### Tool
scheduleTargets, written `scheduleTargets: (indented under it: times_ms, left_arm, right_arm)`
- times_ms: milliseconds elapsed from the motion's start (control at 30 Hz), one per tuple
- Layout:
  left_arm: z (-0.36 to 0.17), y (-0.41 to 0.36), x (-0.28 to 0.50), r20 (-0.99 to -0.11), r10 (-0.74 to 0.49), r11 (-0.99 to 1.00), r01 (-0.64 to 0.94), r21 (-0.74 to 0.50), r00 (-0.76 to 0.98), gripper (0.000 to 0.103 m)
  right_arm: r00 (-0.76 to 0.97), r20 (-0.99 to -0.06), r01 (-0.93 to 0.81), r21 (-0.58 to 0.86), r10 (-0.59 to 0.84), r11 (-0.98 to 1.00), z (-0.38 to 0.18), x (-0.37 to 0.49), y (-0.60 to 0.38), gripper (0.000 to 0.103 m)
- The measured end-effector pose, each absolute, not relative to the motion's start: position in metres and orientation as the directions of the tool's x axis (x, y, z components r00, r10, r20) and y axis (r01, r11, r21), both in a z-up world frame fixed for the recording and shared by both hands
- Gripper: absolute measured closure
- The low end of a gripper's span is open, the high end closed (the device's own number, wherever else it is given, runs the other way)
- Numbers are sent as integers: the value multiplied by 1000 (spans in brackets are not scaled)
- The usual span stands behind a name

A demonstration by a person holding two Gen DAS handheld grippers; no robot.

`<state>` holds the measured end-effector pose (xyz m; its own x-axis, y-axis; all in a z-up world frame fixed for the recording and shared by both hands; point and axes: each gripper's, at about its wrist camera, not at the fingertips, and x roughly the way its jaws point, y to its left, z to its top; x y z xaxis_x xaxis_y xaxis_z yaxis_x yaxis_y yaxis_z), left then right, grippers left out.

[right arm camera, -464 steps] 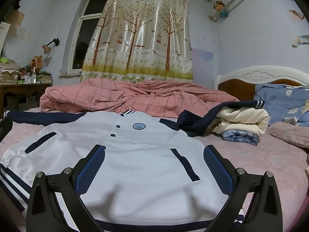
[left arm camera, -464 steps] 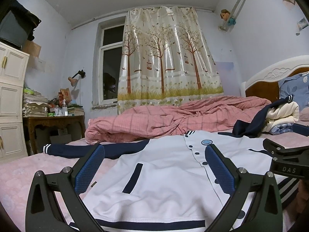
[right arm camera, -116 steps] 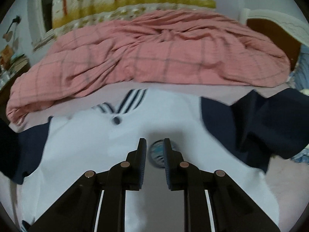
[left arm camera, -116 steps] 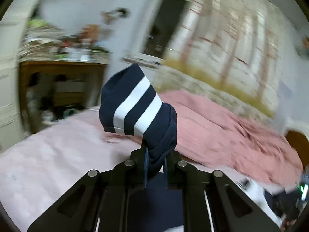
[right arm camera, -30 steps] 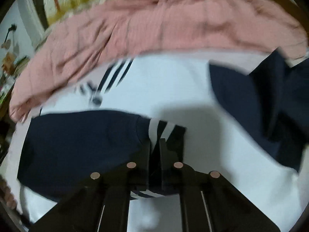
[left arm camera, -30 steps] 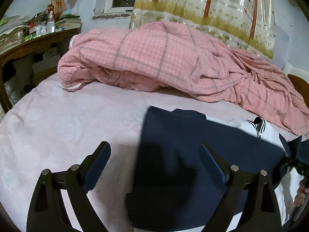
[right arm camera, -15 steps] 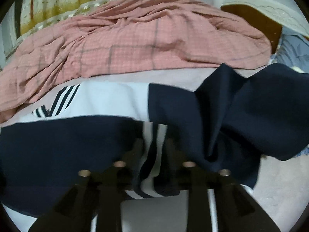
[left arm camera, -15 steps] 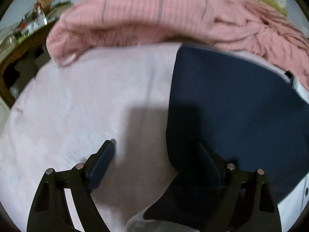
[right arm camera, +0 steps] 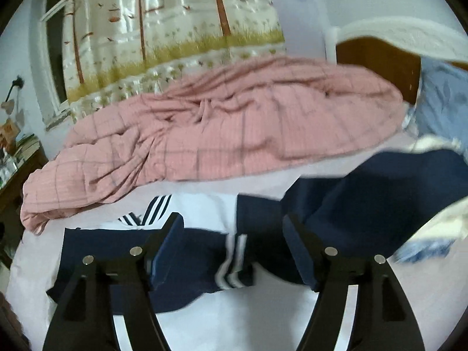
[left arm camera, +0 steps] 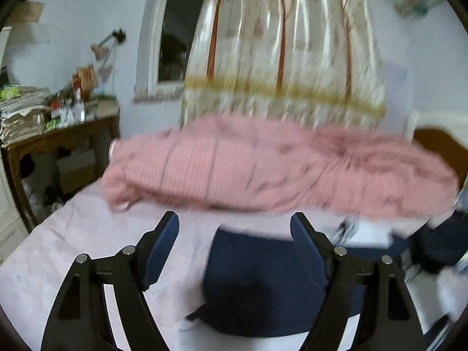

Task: Fold large clothes
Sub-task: 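Fold the navy sleeve across the jacket with the right gripper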

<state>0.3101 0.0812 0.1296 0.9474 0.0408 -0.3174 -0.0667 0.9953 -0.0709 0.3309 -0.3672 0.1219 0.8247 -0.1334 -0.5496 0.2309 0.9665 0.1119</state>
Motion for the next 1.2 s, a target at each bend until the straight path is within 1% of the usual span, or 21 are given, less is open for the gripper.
scheduleTargets:
  times_ms: [100,167,200,233,300,367,400,433,467,500,533,633,767,833,900,933,1000,1033,1067,1100,1200]
  left_arm:
    - [164,59,300,-290,-1,996,-24,-83,957,22]
    - [177,49,291,-266,-23,995,-2,-95,964,19]
    - [180,45,287,-253,-28,994,1,-108,967,15]
    - [180,43,282,-236,-41,992,11,-129,971,10]
    - [171,40,273,-223,-70,986,34,-163,972,7]
    - [153,35,274,-242,-63,986,23,-165,968,7]
    - [143,34,281,-257,-32,987,-10,-158,966,7]
    - [131,32,295,-286,-1,986,-46,-157,958,7]
    - [125,31,306,-320,-9,987,-44,-157,947,7]
    - [117,32,320,-361,-40,986,-21,-165,932,7]
    - [111,34,327,-371,-58,984,-11,-179,927,7]
    - [94,43,343,-408,-3,983,-74,-171,913,7]
    - [85,55,350,-436,-1,978,-90,-188,900,7]
    - [84,59,350,-434,-10,976,-86,-201,901,7]
    - [82,59,348,-430,4,977,-95,-191,903,7]
    - [81,59,349,-430,17,978,-105,-181,903,7]
    - [79,59,351,-435,30,979,-114,-168,900,7]
    - [77,59,353,-441,31,979,-116,-166,897,7]
    - [75,59,354,-447,32,979,-118,-166,894,7]
    - [74,59,355,-451,31,979,-118,-167,892,8]
    - [76,59,353,-443,29,980,-114,-166,896,8]
  right_arm:
    - [814,-536,299,59,-222,952,146,303,-416,29]
    - [797,-536,360,52,-279,931,155,282,-457,27]
    - [788,-540,384,56,-295,922,155,275,-472,27]
    - [772,-549,429,80,-320,900,155,262,-502,27]
    - [766,-565,465,159,-305,871,150,242,-546,27]
    - [794,-574,437,309,-201,845,142,225,-586,27]
    - [809,-569,447,428,-150,786,132,210,-616,27]
    - [804,-566,487,453,-181,747,127,200,-633,27]
    - [795,-566,516,440,-219,735,125,195,-641,27]
    - [765,-572,566,377,-296,734,123,191,-651,27]
    - [753,-573,579,342,-324,740,121,191,-656,28]
    - [772,-574,544,372,-274,752,112,202,-671,31]
    - [768,-581,572,433,-269,697,96,221,-690,43]
    - [785,-562,558,458,-261,692,90,231,-697,44]
    - [780,-549,570,428,-299,701,91,239,-696,44]
    - [767,-552,592,411,-328,693,91,241,-694,47]
    - [742,-548,627,364,-386,689,92,243,-689,77]
    - [741,-546,623,340,-390,705,93,245,-685,81]
    - [739,-543,621,317,-400,717,96,247,-682,89]
    - [733,-538,627,298,-416,720,100,248,-679,90]
    - [759,-448,606,223,-472,763,130,251,-645,90]
